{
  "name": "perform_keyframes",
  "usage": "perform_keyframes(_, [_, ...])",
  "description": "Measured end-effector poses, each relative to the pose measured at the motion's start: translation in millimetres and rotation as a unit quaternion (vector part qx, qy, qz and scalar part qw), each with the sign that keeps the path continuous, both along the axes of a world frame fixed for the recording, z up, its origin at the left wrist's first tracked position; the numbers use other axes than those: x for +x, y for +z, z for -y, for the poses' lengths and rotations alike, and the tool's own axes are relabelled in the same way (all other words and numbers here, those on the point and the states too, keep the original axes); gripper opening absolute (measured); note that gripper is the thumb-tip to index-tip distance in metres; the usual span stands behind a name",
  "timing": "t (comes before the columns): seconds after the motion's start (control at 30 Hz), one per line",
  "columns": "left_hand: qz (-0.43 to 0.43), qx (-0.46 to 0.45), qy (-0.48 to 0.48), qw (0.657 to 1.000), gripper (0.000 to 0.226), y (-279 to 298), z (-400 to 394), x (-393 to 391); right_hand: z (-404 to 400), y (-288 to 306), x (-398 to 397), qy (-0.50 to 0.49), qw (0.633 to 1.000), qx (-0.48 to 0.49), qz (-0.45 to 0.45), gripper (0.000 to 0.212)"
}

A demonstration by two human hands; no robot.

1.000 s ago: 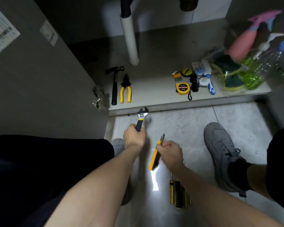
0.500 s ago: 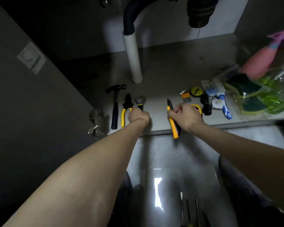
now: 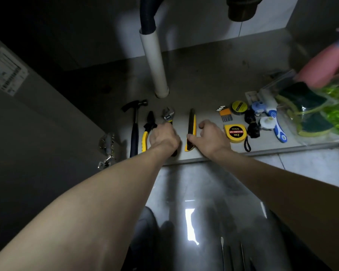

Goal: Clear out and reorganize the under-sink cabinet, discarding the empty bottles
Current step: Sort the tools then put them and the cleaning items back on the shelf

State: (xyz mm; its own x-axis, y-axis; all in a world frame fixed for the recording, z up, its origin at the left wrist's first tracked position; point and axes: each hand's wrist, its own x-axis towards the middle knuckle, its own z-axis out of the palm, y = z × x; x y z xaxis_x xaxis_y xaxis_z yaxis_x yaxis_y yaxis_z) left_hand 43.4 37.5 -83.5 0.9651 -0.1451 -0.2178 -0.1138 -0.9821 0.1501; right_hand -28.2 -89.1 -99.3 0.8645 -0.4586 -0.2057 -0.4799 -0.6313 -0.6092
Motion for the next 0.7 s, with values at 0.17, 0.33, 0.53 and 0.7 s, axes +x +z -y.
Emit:
perform_keyframes(0.17, [0.020,-0.027,0.029,0.999,0.030,-2.5,-12.4,1.5,-7.1,-8.6,-8.9,-0.007,1.000,0.011,0.014,0.044])
perform_keyframes(0.33, [0.020,-0.084,0.087,0.993,0.020,-6.4,-15.9,-0.7,-17.3,-10.2,-5.5,-0.024,0.998,0.040,0.032,0.039])
perform_keyframes(0.53, [-0.006,-0.136,0.153,0.979,0.020,0.5,-14.4,6.3,-27.5,-15.3,-1.4,-0.037,0.998,0.039,0.026,0.039])
perform_keyframes(0.7, [-0.011,-0.165,0.200,0.966,0.021,1.8,-15.5,6.2,-29.4,-16.4,-3.6,-0.042,0.998,0.033,0.032,0.039])
